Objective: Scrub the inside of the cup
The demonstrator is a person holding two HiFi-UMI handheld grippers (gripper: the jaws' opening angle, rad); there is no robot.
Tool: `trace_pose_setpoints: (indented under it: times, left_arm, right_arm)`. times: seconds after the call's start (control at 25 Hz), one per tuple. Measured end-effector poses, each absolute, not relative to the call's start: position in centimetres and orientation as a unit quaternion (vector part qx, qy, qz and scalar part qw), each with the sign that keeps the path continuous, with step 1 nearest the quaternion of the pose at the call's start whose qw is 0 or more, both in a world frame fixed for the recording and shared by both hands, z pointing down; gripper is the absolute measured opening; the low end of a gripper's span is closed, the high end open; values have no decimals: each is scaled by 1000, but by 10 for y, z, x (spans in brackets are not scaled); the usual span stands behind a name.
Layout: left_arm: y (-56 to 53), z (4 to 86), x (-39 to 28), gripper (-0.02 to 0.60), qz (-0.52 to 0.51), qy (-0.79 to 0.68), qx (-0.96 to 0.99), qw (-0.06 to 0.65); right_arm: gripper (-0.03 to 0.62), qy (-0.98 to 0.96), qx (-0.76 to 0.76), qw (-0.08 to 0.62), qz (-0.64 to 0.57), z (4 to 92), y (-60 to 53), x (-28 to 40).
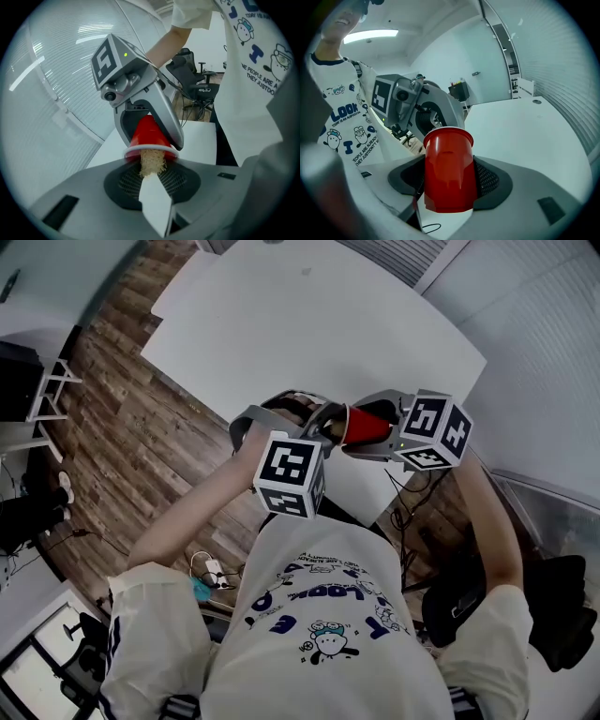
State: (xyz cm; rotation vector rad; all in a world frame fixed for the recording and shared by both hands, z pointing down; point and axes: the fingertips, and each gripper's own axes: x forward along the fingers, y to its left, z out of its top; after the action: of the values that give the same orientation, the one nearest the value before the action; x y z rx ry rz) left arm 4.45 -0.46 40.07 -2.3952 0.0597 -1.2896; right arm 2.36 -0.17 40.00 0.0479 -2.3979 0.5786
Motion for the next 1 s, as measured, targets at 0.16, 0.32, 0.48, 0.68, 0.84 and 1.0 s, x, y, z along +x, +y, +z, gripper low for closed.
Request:
trace_pose_setpoints:
  times: [0.16, 0.32, 0.48, 0.68, 0.84, 1.0]
  left_arm:
    - [1, 405, 45, 107, -463, 24, -872, 156]
    - [-3, 402, 47, 106, -454, 34, -885, 101]
    - [-2, 405, 44, 106, -450, 35, -892, 39]
    - [2, 407, 44, 106, -433, 26, -899, -60]
    - [5, 404, 44, 106, -420, 17, -901, -111]
    - [6, 404, 43, 106, -418, 13, -899, -131]
  right_arm:
    - [289, -917, 13, 345, 202, 404, 4, 26]
    - [290, -918, 22, 360, 164, 402, 1, 27]
    - [288, -919, 21, 372, 127, 403, 1, 24]
    - [288, -920, 17, 384, 78, 401, 4, 23]
    - [288, -920, 17, 389, 43, 397, 5, 22]
    - [288, -918, 16, 397, 11, 400, 5, 21]
